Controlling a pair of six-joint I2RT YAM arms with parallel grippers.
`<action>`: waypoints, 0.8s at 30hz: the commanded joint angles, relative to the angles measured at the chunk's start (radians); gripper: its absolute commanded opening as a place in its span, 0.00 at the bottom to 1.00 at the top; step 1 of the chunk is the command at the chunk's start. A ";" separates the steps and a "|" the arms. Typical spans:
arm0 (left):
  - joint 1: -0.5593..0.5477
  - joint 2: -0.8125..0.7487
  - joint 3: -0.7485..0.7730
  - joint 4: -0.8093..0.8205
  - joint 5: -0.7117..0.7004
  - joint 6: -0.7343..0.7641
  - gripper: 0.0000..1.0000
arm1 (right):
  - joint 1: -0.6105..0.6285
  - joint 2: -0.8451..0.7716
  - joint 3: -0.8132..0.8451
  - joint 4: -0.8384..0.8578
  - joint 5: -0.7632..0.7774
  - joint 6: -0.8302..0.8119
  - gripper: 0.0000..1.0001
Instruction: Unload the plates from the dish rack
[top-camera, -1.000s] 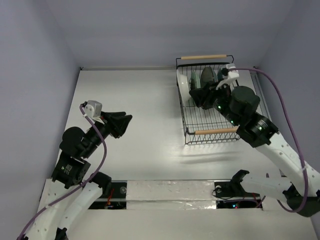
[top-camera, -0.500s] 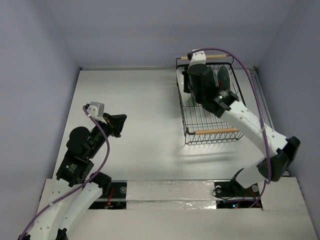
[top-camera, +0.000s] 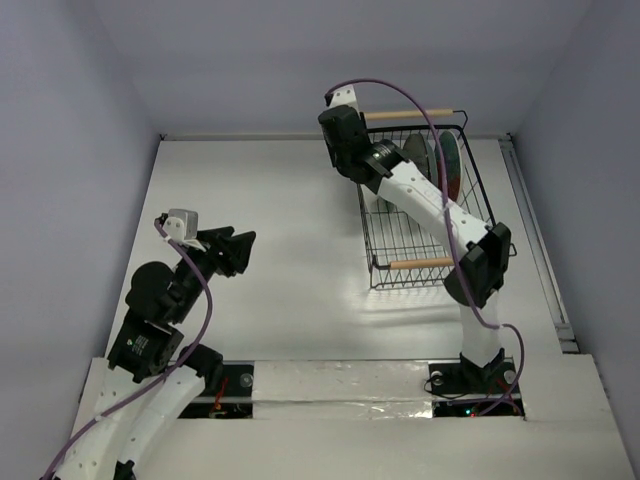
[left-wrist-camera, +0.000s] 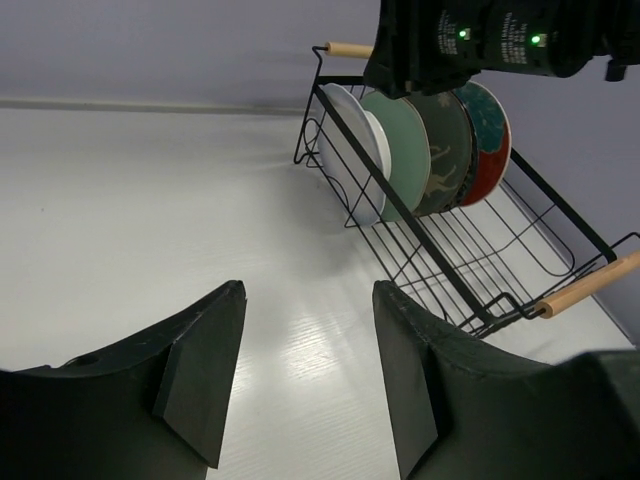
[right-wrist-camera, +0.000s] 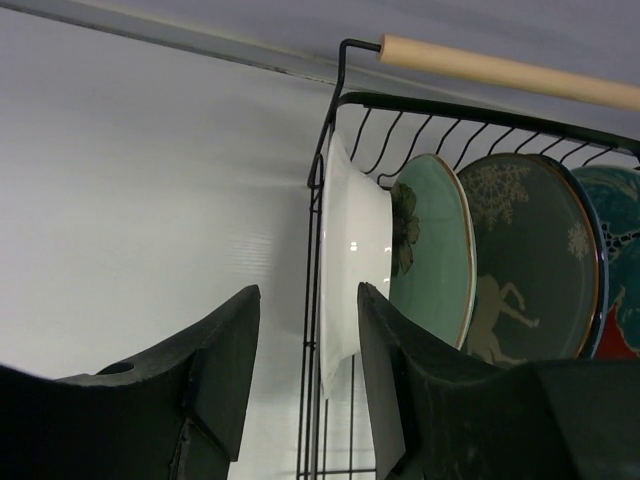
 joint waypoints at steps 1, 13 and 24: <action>-0.004 -0.011 -0.009 0.025 0.007 -0.001 0.51 | -0.032 0.038 0.084 -0.087 0.045 -0.034 0.48; -0.004 -0.016 -0.010 0.031 0.007 -0.001 0.54 | -0.084 0.133 0.080 -0.116 0.016 -0.031 0.43; -0.004 -0.011 -0.009 0.036 0.012 -0.001 0.54 | -0.096 0.034 0.027 -0.042 0.034 -0.001 0.44</action>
